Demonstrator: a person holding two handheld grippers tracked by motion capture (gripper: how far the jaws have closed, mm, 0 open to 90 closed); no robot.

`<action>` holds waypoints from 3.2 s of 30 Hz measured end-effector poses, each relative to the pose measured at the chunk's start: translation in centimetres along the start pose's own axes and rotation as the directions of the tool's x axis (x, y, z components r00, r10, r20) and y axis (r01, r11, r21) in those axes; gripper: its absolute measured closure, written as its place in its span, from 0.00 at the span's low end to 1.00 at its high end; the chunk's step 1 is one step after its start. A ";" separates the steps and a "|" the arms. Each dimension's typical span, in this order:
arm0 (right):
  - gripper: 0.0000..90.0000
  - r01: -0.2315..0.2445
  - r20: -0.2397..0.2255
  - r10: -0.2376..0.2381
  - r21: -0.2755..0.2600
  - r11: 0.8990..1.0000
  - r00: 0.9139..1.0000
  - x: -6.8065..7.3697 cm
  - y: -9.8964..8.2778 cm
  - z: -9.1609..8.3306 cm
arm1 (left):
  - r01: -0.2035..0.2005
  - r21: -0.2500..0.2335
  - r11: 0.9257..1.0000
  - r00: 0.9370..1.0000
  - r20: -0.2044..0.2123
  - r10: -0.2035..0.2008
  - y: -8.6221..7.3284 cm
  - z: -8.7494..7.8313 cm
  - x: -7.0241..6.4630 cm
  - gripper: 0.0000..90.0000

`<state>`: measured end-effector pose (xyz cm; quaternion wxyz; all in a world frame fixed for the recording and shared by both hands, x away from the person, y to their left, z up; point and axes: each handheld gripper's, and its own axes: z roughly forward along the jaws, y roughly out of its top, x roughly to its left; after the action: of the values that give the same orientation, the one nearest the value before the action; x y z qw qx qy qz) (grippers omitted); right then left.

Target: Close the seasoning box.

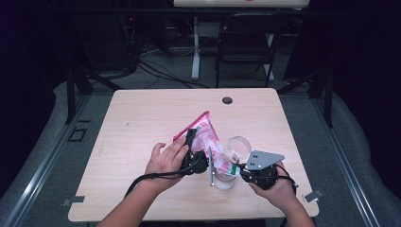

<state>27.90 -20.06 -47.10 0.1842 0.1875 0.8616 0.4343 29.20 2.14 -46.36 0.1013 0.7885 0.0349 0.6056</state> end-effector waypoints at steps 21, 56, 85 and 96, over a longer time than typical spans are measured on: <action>1.00 0.014 -0.014 -0.014 0.026 1.000 1.000 0.0 -0.1 0.2 | -0.006 -0.008 1.000 1.000 -0.009 0.006 0.2 -0.1 0.0 0.71; 1.00 0.004 -0.011 -0.003 0.047 0.999 1.000 -0.3 -0.7 0.5 | -0.023 -0.019 1.000 0.999 -0.025 0.022 0.6 -0.3 -0.3 0.71; 1.00 0.003 -0.013 -0.002 0.052 0.999 1.000 -0.4 -0.7 0.5 | -0.034 -0.027 0.999 0.999 -0.042 0.033 0.8 -0.5 -0.2 0.71; 1.00 -0.001 -0.011 0.001 0.047 0.999 1.000 -0.4 -0.8 0.5 | -0.038 -0.034 0.999 0.998 -0.049 0.036 0.9 -0.5 -0.1 0.71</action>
<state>28.33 -20.37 -47.94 0.1748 0.1897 0.8725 0.4150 28.58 1.28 -46.15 0.1027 0.7722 0.0122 0.6269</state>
